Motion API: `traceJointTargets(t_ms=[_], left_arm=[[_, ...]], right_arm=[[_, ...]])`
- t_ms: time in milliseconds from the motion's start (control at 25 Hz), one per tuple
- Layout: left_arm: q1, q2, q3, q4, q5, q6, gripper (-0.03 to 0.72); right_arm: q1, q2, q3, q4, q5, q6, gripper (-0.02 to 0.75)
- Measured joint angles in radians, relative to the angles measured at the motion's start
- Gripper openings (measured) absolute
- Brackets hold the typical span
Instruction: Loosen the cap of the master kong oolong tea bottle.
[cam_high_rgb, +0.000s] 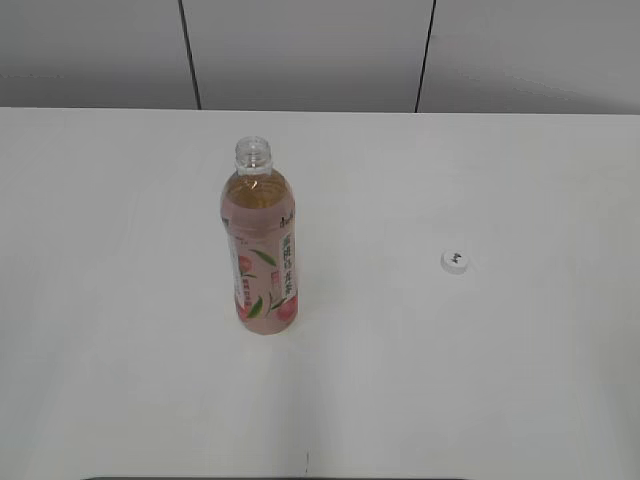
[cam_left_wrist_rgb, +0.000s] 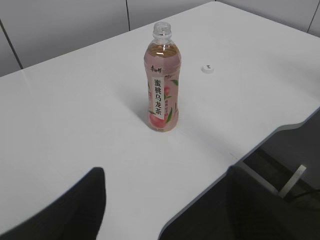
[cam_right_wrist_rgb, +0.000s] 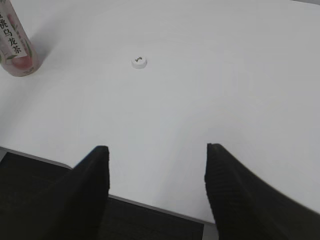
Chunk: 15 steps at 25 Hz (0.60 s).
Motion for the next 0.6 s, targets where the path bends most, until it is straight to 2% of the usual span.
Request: traceJointTargets(t_ms=[600], left_arm=[[0.000, 0.000, 0.000, -0.006, 0.000, 0.000, 0.428]], right_arm=[[0.000, 0.000, 0.000, -0.001, -0.003, 0.015, 0.461]])
